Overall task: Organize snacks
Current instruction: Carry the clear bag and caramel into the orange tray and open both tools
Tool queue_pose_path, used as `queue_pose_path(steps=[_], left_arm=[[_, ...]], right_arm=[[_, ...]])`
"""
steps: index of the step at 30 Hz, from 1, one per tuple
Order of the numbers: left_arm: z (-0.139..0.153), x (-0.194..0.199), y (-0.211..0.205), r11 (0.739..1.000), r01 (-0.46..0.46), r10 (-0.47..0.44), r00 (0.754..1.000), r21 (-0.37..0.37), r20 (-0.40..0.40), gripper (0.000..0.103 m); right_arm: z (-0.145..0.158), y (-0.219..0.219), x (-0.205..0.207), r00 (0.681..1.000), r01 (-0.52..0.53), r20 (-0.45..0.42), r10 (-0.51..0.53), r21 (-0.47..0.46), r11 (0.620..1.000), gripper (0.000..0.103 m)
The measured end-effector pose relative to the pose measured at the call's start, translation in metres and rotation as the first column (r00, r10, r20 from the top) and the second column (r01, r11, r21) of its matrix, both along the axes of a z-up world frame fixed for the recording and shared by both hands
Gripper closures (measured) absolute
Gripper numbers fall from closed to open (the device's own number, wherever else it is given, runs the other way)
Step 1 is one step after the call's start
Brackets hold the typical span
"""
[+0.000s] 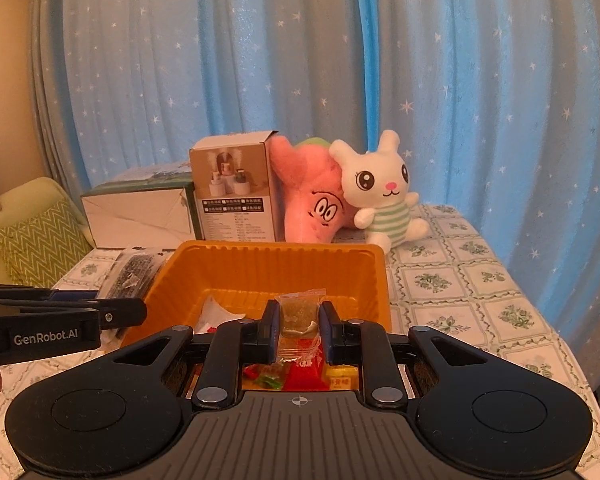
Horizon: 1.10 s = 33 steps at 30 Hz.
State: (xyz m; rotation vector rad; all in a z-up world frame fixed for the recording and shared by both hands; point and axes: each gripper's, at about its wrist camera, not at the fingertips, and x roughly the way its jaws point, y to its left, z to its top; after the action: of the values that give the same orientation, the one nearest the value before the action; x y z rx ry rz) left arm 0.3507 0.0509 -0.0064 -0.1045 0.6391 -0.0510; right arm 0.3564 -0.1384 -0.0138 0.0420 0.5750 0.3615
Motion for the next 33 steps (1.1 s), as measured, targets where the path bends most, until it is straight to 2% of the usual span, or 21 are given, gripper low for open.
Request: queue_pose_path(steps=[15,33], left_arm=[[-0.014,0.045,0.023,1.000,-0.012,0.011,0.999,-0.017,-0.039,0.069],[-0.028,0.062,0.032,0.999,-0.021,0.019,0.998,-0.026,-0.059,0.069]], right_arm=[[-0.015,0.015,0.049,0.999,0.012,-0.048,-0.010,0.030,0.999,0.082],[-0.025,0.012,0.072,0.996,0.029,-0.084,-0.024,0.055,0.998,0.082]])
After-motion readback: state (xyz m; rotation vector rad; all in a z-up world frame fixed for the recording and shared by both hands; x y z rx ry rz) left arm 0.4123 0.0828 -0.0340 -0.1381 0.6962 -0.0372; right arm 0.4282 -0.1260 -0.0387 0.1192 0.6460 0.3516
